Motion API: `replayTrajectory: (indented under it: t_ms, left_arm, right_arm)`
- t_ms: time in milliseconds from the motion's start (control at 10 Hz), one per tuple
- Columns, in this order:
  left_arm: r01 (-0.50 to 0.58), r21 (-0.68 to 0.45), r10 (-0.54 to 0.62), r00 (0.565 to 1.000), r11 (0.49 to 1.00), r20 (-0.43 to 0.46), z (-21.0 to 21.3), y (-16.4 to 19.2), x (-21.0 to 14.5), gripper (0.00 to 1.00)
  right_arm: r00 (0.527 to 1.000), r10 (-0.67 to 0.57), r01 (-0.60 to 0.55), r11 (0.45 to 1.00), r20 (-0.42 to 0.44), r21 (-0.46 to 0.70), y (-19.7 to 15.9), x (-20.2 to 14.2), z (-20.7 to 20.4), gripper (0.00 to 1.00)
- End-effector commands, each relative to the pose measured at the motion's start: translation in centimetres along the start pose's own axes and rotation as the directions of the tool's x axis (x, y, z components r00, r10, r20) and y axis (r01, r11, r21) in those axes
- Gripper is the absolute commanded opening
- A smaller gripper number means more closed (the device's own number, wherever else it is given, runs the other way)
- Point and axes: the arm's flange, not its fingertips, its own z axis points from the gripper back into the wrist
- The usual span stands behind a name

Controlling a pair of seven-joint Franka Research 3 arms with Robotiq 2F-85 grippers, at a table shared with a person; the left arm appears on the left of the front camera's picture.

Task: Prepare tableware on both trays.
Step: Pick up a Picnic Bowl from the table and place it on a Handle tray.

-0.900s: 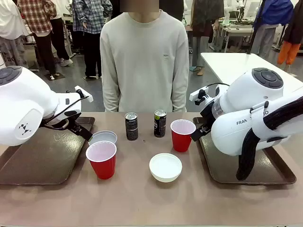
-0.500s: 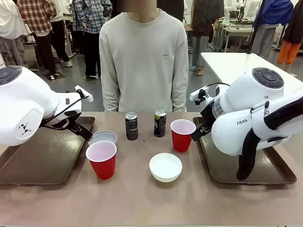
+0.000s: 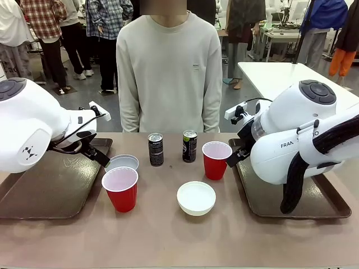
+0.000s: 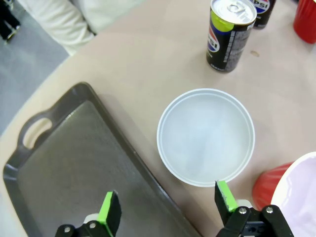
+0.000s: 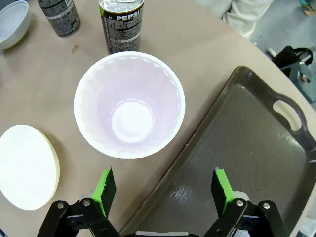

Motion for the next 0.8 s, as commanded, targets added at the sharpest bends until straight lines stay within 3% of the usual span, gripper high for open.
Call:
replayTrajectory:
  t_ms: [0, 300, 400, 500, 700]
  left_arm:
    - [-0.004, 0.0, 0.004, 1.0, 1.0, 0.0, 0.0, 0.1, 0.0, 1.0]
    - [0.0, 0.0, 0.0, 1.0, 1.0, 0.0, 0.0, 0.0, 0.0, 1.0]
    - [-0.01, 0.081, 0.003, 0.996, 0.997, 0.09, 4.8, 0.3, -1.0, 1.0]
    - [-0.026, 0.106, 0.013, 0.992, 0.994, 0.122, 9.1, 0.6, -2.3, 1.0]
    - [-0.054, 0.033, 0.057, 0.995, 0.998, -0.077, 13.9, 0.4, -5.4, 1.0]
  right_arm:
    - [1.0, 0.0, 0.0, 1.0, 0.0, 0.0, 0.0, 0.0, 0.0, 1.0]
    - [1.0, 0.0, 0.0, 1.0, 0.0, 0.0, 0.0, 0.0, 0.0, 1.0]
    - [0.998, 0.017, -0.014, 0.999, 0.066, -0.042, 0.7, 0.3, 3.0, 1.0]
    - [0.996, -0.016, 0.02, 0.999, 0.082, -0.043, 1.7, 0.4, 6.4, 1.0]
    - [0.984, -0.107, 0.103, 0.994, -0.14, -0.041, 3.3, -2.5, 11.6, 1.0]
